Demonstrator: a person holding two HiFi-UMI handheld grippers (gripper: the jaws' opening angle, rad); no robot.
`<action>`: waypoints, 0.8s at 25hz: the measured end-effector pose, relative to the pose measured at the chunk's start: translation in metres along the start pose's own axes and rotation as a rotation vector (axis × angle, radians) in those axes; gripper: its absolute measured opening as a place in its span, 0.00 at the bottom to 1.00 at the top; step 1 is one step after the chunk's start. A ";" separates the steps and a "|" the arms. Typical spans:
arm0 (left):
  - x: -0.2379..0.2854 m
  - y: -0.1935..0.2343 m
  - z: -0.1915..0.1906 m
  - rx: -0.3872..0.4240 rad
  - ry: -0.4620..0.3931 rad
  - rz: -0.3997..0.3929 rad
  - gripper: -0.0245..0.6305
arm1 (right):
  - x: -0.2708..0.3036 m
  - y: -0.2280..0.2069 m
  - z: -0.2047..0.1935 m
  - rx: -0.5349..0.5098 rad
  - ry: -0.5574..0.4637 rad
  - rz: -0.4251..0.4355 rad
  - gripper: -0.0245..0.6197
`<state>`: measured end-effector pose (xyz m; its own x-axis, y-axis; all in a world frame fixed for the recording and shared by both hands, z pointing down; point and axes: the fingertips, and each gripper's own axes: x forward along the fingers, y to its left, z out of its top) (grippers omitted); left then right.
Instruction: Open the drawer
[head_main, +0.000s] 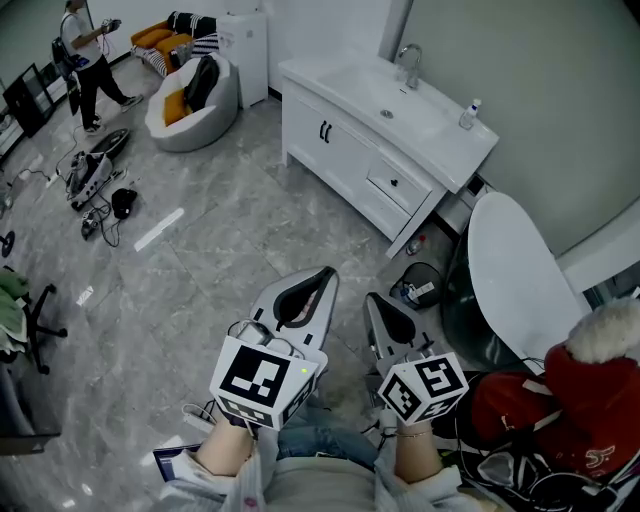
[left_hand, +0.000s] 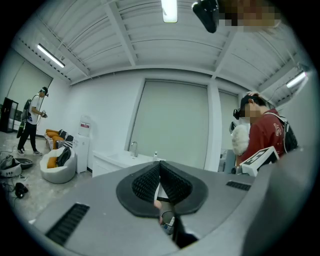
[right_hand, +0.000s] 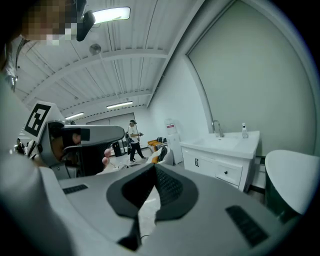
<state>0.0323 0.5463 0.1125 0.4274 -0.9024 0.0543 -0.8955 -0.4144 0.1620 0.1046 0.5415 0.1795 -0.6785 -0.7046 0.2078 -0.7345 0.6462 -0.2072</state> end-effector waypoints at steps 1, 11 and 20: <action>0.003 0.003 -0.001 -0.003 0.003 0.005 0.06 | 0.003 -0.003 0.000 0.001 0.000 0.001 0.05; 0.078 0.056 0.003 0.004 0.012 -0.010 0.06 | 0.075 -0.049 0.016 0.001 0.014 -0.021 0.05; 0.193 0.132 0.022 0.014 0.056 -0.112 0.06 | 0.180 -0.116 0.053 0.039 0.008 -0.126 0.05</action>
<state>-0.0060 0.3150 0.1231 0.5311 -0.8423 0.0921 -0.8431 -0.5146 0.1562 0.0684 0.3246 0.1903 -0.5813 -0.7770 0.2417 -0.8128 0.5408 -0.2163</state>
